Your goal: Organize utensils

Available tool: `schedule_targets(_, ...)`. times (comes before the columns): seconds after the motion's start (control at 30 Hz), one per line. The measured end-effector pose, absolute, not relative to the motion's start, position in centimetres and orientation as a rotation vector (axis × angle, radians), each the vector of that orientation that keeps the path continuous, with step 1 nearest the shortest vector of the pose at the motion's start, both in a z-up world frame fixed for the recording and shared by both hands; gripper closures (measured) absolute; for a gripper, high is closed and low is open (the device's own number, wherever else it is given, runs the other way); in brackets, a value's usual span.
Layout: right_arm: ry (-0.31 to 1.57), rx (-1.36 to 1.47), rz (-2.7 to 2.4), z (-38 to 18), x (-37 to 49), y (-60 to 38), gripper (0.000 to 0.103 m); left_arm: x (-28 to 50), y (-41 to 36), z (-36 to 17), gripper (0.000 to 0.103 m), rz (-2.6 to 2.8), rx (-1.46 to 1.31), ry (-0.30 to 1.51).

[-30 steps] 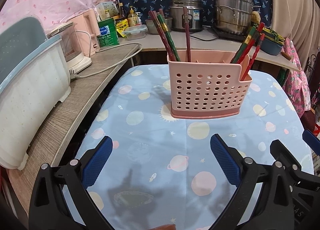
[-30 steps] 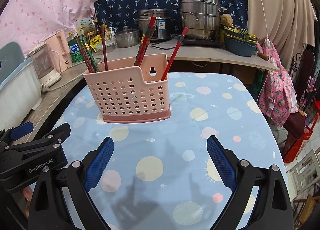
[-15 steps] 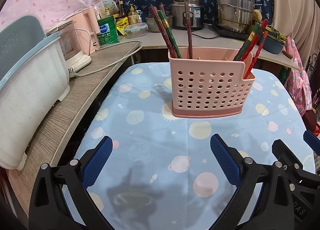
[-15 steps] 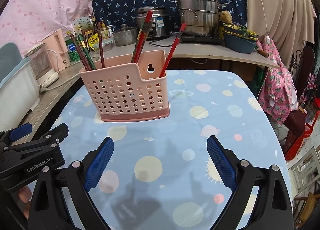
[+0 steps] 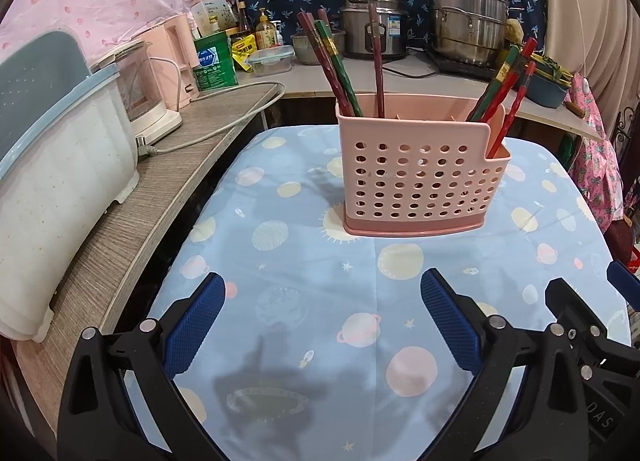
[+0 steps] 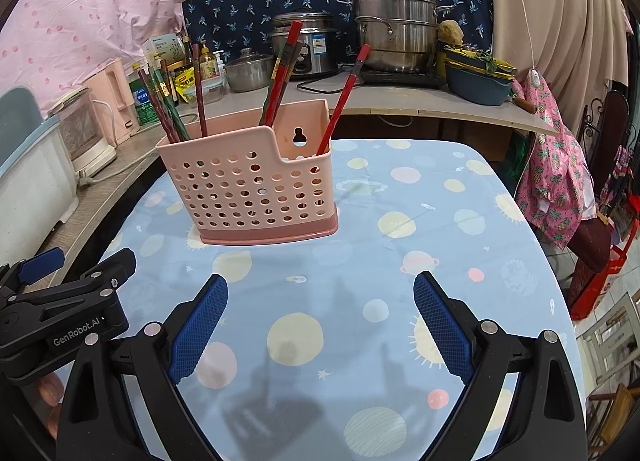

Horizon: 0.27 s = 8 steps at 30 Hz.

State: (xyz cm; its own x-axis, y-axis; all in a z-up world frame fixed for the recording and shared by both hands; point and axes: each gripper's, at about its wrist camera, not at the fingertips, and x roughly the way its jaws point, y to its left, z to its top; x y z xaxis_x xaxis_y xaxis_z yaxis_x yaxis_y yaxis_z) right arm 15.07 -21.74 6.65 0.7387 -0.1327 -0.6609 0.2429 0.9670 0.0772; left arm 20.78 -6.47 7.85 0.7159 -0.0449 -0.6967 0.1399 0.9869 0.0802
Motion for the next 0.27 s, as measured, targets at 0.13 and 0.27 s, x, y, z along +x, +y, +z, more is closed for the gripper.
schedule_targets(0.13, 0.71, 0.163, -0.207, 6.61, 15.14, -21.8, 0.013, 20.7, -6.75, 7.87, 0.009, -0.092, 0.143, 0.742)
schedule_targets(0.27, 0.71, 0.164, -0.207, 6.58, 15.17, -21.85, 0.013, 20.77, -6.92, 7.86, 0.009, -0.111, 0.141, 0.743)
